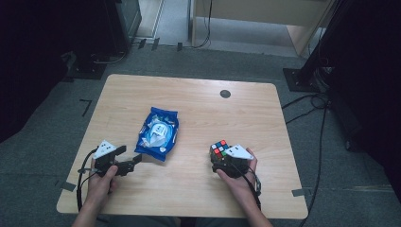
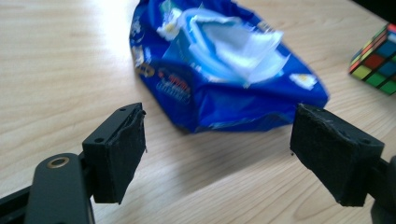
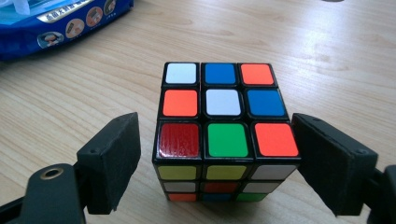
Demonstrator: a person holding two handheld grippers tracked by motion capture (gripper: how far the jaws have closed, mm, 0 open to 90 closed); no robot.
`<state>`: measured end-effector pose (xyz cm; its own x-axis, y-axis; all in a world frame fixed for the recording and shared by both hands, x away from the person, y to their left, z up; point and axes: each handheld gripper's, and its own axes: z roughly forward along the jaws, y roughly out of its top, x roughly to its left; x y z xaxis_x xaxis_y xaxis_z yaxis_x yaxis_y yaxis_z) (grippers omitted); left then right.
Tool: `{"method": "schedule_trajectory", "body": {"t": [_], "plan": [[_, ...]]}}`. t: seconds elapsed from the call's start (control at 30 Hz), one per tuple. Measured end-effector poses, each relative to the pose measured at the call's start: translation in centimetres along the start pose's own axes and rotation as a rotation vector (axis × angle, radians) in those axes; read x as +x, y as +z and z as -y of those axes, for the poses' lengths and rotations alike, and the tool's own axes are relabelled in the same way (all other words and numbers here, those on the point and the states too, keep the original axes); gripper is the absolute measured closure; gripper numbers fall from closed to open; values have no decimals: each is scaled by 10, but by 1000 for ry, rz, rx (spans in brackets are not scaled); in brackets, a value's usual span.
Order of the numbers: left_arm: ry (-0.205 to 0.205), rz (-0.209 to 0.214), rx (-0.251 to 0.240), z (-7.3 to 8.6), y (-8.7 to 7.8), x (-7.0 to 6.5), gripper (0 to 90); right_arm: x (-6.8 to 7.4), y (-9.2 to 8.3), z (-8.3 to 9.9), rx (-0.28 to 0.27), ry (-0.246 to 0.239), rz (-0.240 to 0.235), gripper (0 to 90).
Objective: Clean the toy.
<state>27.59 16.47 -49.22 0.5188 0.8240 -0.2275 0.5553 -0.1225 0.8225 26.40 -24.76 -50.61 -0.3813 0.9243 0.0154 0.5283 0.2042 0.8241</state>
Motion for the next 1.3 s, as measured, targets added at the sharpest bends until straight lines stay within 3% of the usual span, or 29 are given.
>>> {"method": "schedule_trajectory", "body": {"t": [0.2, 0.37, 0.5, 0.6, 0.67, 0.73, 0.87, 0.93, 0.97, 1.0, 1.07, 1.13, 1.23, 1.3], "plan": [[18, 3, -38, -10, 0, -15, 176, 1, 0, 1, 1, 0, -2, 176], [63, -7, -36, -17, 8, -34, 207, 2, -5, -1, -19, 1, 4, 176], [118, -62, 0, -22, 22, -47, 296, 3, -10, -5, -33, 0, 7, 177], [112, -82, 6, -28, 28, -50, 406, 1, -9, -6, -31, 2, 11, 177], [105, -117, 31, -34, 35, -52, 480, 0, -9, -5, -26, 4, 10, 177], [104, -120, 53, -39, 42, -53, 520, 0, -8, -5, -23, 6, 9, 177], [155, -167, 113, -44, 57, -61, 571, 2, -8, -4, -20, 2, 4, 177], [205, -212, 149, -45, 65, -65, 587, 2, -7, -3, -19, 4, 2, 177], [222, -215, 153, -45, 67, -67, 671, 1, -7, -3, -19, 3, 2, 177], [235, -222, 157, -46, 69, -67, 671, 1, -7, -3, -18, 6, 2, 178], [242, -227, 149, -46, 71, -66, 814, 1, -6, -1, -16, 10, 1, 178], [223, -211, 131, -48, 71, -60, 900, 1, -5, 0, -11, 7, -1, 179], [178, -197, 83, -59, 65, -49, 900, 1, -5, 0, -10, 4, -3, 179], [151, -176, 2, -72, 53, -45, 900, 0, -5, 0, -12, 8, -2, 180]]}}
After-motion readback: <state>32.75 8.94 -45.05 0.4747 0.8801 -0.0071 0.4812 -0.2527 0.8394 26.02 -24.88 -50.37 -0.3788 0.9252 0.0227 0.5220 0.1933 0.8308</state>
